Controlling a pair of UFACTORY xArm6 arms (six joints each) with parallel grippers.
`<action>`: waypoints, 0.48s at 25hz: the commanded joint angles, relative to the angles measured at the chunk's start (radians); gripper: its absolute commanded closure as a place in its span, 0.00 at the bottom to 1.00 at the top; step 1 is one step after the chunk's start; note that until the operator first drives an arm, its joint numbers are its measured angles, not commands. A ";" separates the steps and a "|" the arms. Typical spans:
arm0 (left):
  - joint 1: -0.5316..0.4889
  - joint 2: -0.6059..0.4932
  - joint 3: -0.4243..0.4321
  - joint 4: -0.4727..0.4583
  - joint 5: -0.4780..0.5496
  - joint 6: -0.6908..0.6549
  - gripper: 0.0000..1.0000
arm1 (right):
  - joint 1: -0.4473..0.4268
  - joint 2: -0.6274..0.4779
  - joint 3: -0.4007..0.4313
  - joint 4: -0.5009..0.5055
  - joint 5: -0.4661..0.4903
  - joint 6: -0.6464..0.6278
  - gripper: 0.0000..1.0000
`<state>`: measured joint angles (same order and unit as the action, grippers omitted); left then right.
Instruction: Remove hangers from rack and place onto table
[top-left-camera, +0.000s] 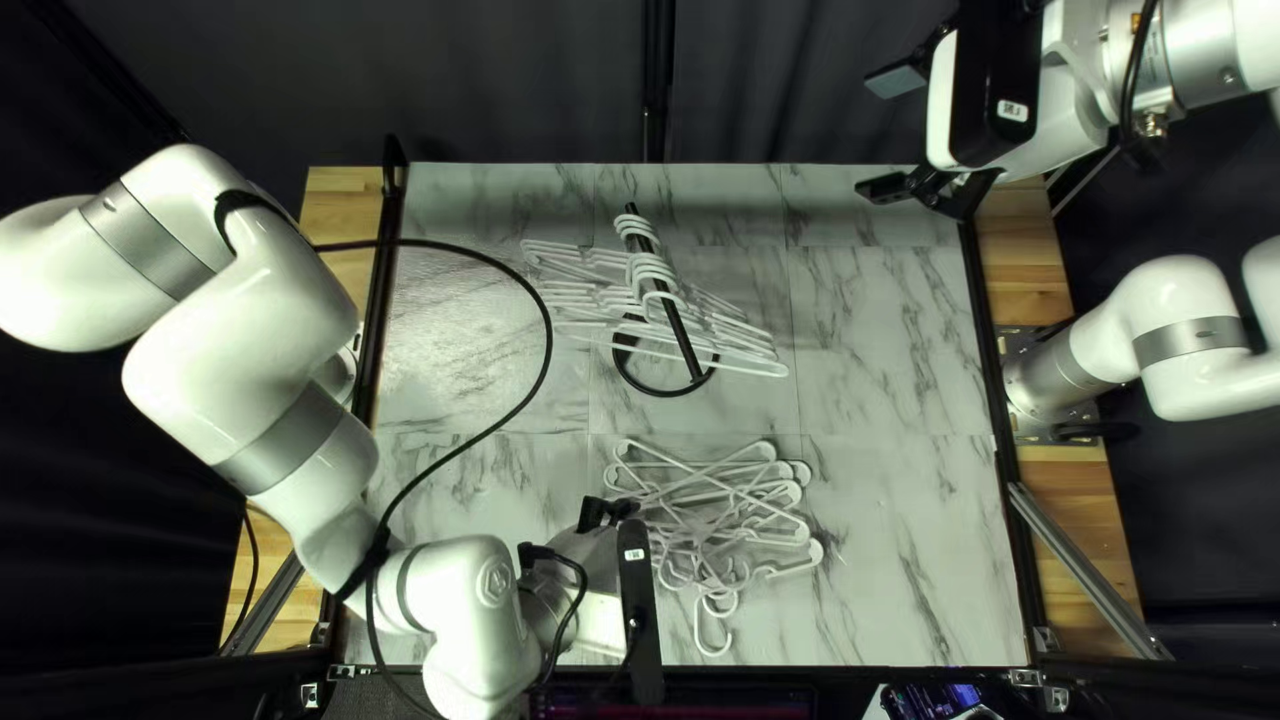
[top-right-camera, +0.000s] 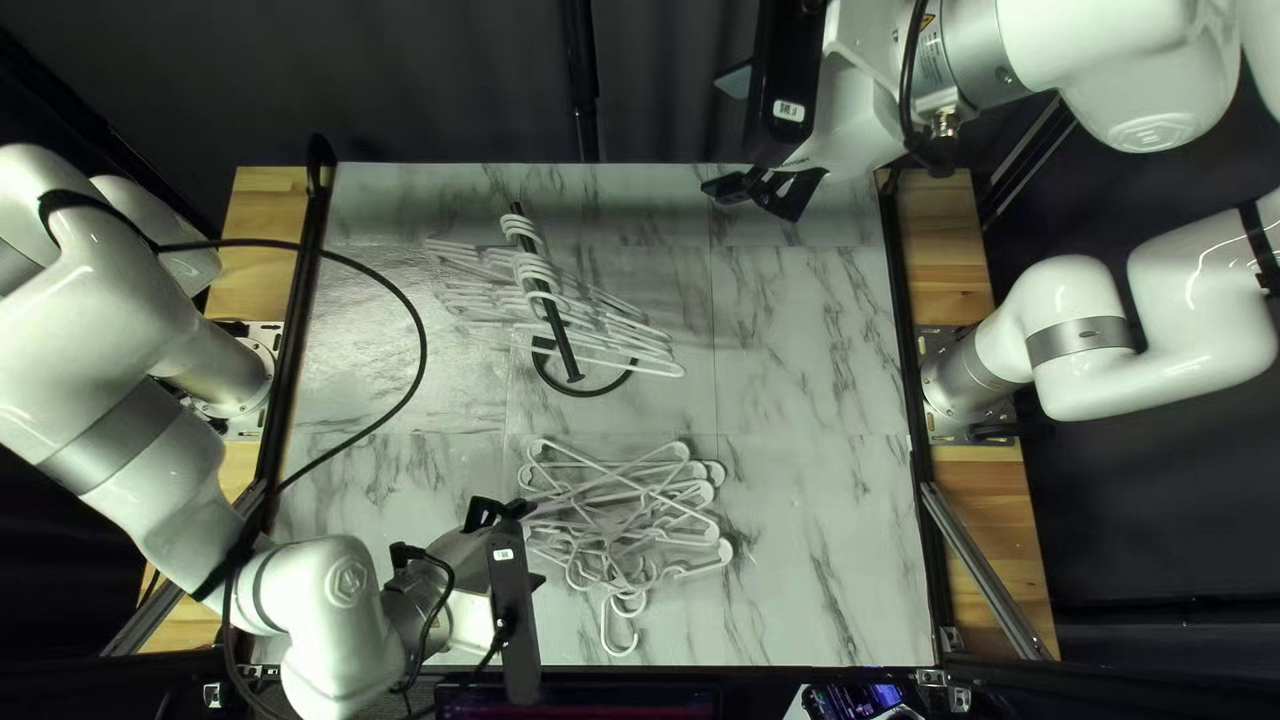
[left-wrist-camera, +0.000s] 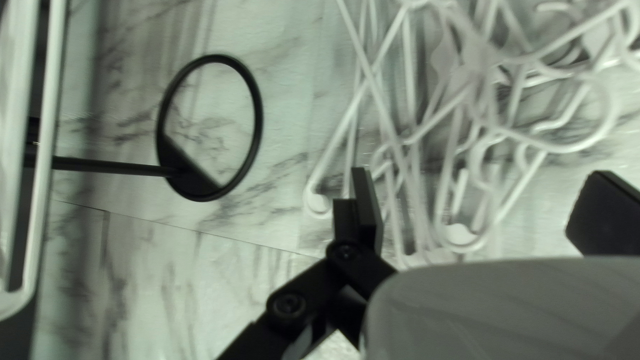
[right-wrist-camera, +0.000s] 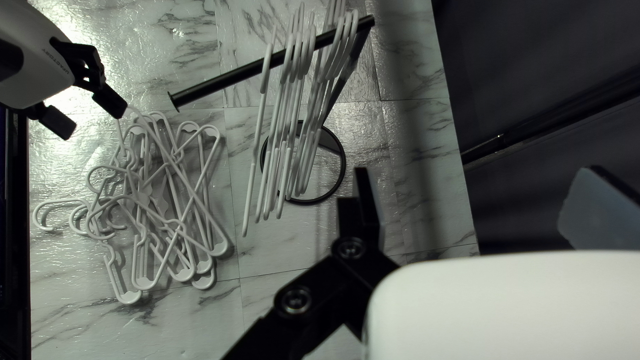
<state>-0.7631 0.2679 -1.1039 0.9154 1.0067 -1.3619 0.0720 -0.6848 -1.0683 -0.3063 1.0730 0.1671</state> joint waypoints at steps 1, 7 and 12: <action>-0.023 -0.048 0.016 -0.015 0.009 -0.018 0.00 | 0.000 0.000 0.000 0.000 0.000 0.000 0.00; -0.040 -0.254 0.093 -0.110 0.077 0.134 0.00 | 0.000 0.000 0.000 0.000 0.000 0.000 0.00; -0.021 -0.479 0.136 -0.198 0.145 0.305 0.00 | 0.000 0.000 0.000 0.000 0.000 0.000 0.00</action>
<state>-0.7979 -0.0925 -0.9900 0.7720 1.1064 -1.1578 0.0720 -0.6848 -1.0683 -0.3063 1.0730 0.1671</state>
